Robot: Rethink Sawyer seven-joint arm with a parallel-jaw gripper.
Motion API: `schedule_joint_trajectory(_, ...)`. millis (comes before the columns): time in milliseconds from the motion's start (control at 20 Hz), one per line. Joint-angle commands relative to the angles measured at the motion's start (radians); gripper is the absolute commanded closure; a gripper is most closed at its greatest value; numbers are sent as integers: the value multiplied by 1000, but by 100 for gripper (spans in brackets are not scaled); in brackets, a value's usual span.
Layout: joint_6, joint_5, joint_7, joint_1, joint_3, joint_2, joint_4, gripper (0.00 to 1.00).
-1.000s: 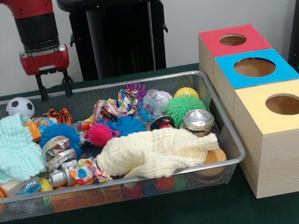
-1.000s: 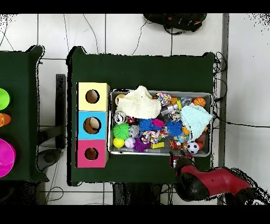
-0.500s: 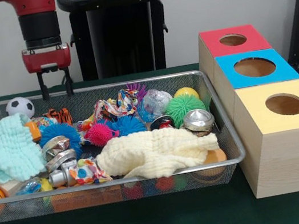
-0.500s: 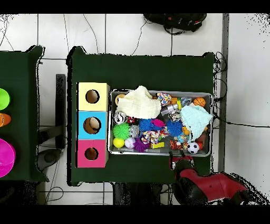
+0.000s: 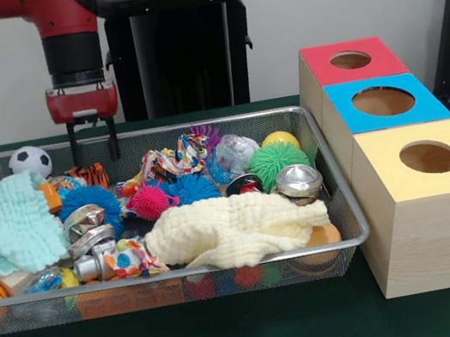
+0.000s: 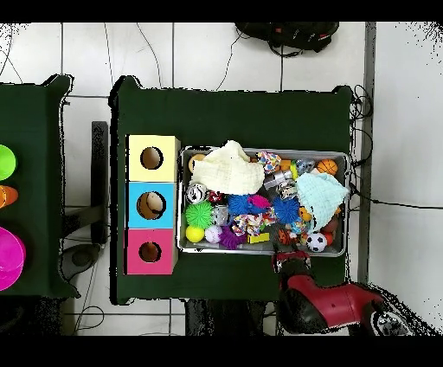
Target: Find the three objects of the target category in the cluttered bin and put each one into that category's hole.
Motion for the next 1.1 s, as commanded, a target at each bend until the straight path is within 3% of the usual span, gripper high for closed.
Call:
schedule_joint_trajectory(50, 40, 55, 46, 7, -79, 339, -235, 0)
schedule_joint_trajectory(200, 183, 70, 75, -53, -15, 412, -306, 0)
schedule_joint_trajectory(450, 386, 158, 35, -127, 55, 467, -356, 0)
schedule_joint_trajectory(800, 455, 267, 22, -75, 23, 497, -382, 0)
schedule_joint_trajectory(900, 424, 269, 31, -46, -1, 500, -384, 0)
schedule_joint_trajectory(950, 403, 270, 31, -39, -8, 500, -382, 100)
schedule_joint_trajectory(1100, 417, 287, 32, -26, -17, 502, -385, 100)
